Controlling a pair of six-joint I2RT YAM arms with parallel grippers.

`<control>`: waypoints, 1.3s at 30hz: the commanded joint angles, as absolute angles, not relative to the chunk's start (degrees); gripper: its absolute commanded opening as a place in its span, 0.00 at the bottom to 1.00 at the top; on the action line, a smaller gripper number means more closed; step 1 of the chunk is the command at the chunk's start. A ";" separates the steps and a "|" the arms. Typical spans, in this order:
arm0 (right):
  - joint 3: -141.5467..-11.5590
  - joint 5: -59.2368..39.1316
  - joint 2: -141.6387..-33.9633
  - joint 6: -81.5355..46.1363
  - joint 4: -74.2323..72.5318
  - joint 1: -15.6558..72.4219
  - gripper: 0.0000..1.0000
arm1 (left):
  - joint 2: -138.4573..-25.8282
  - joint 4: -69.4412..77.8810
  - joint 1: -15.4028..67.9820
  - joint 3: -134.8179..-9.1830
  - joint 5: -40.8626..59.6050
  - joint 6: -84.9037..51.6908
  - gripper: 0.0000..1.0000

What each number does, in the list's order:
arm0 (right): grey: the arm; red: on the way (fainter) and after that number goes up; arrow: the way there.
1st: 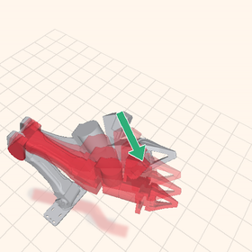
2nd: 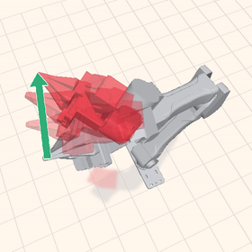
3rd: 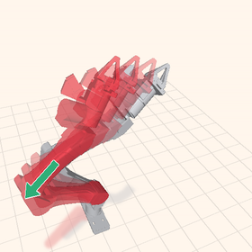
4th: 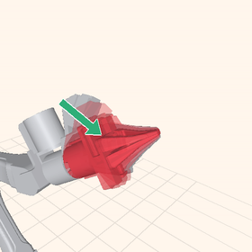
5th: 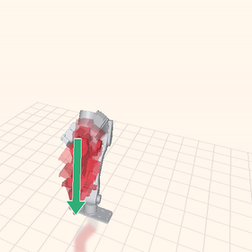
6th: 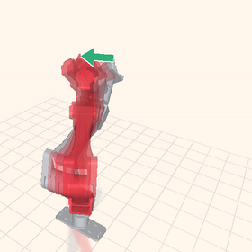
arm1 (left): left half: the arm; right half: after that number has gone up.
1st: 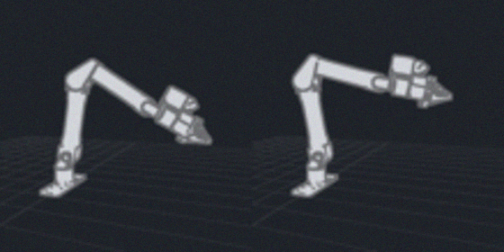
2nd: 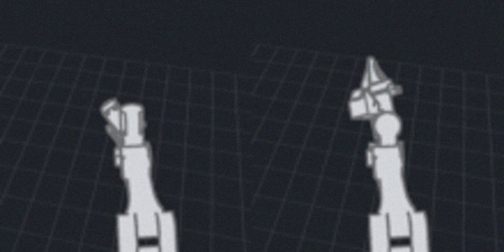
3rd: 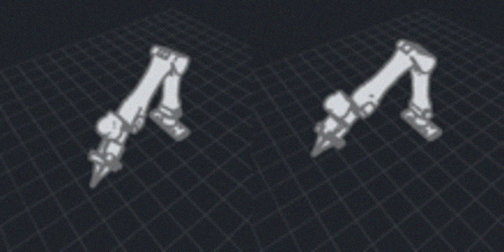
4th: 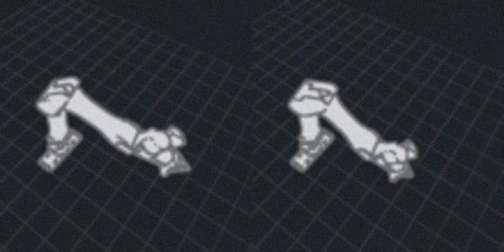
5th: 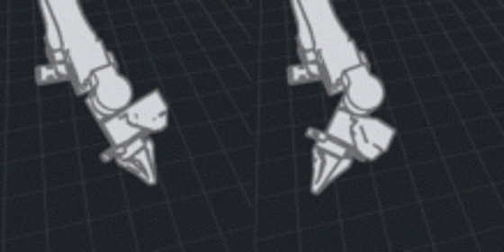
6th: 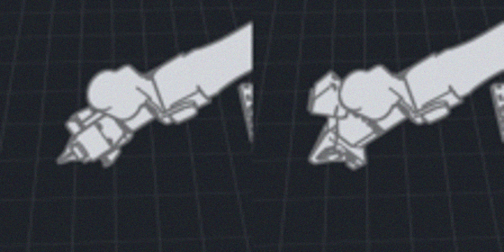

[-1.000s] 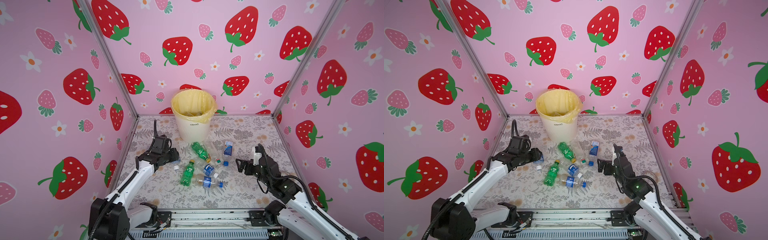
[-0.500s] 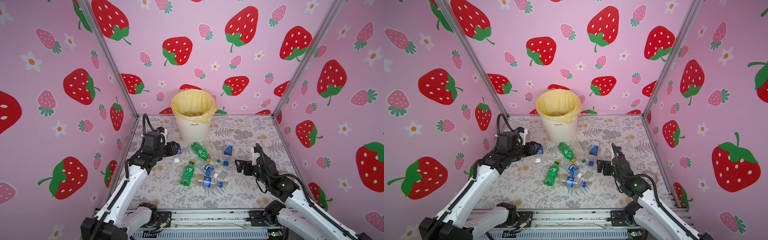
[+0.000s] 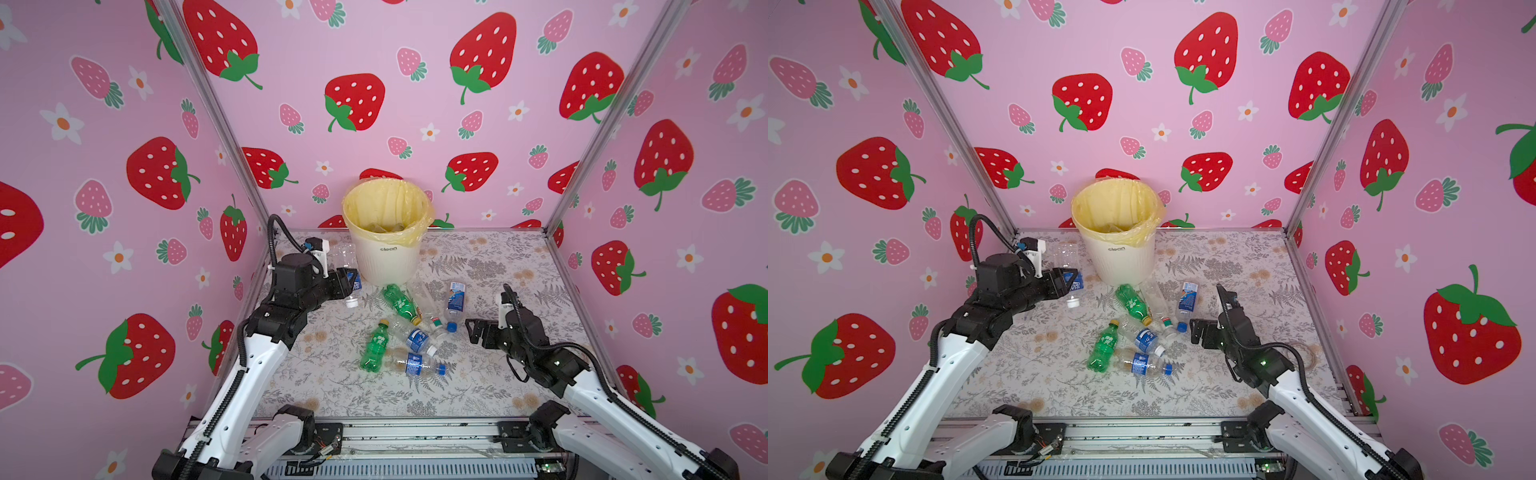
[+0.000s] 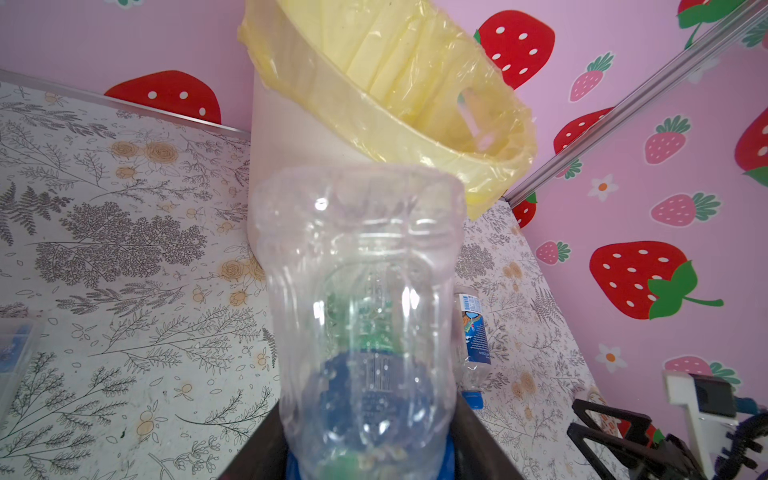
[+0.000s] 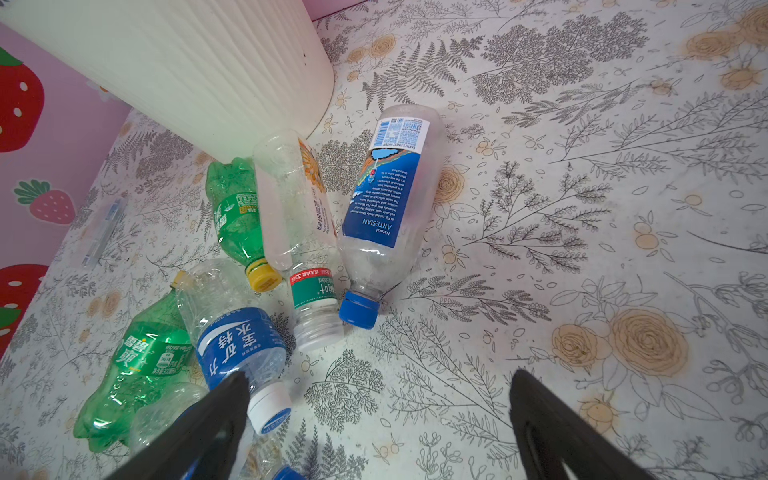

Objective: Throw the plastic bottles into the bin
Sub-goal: 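Lift the clear bottle with the left gripper and carry it over the bin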

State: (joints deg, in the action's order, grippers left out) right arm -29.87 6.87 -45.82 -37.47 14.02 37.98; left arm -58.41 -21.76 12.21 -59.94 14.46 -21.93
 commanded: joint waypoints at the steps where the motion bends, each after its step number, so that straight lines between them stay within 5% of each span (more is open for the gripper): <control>1: -29.98 6.08 -46.40 -37.70 12.17 37.79 0.99 | -56.63 -16.63 11.87 -62.48 16.00 -22.81 0.56; 14: -28.73 6.33 -48.20 -37.67 10.28 37.79 0.99 | -53.46 -12.70 11.84 -64.97 14.20 -28.54 0.55; 32: -28.80 7.51 -48.12 -37.52 10.93 37.79 0.99 | -39.83 -13.80 11.82 -53.37 8.25 -26.67 0.56; 39: -29.50 6.96 -49.11 -37.31 10.59 37.72 0.99 | -44.33 -13.46 11.86 -57.03 8.25 -27.02 0.56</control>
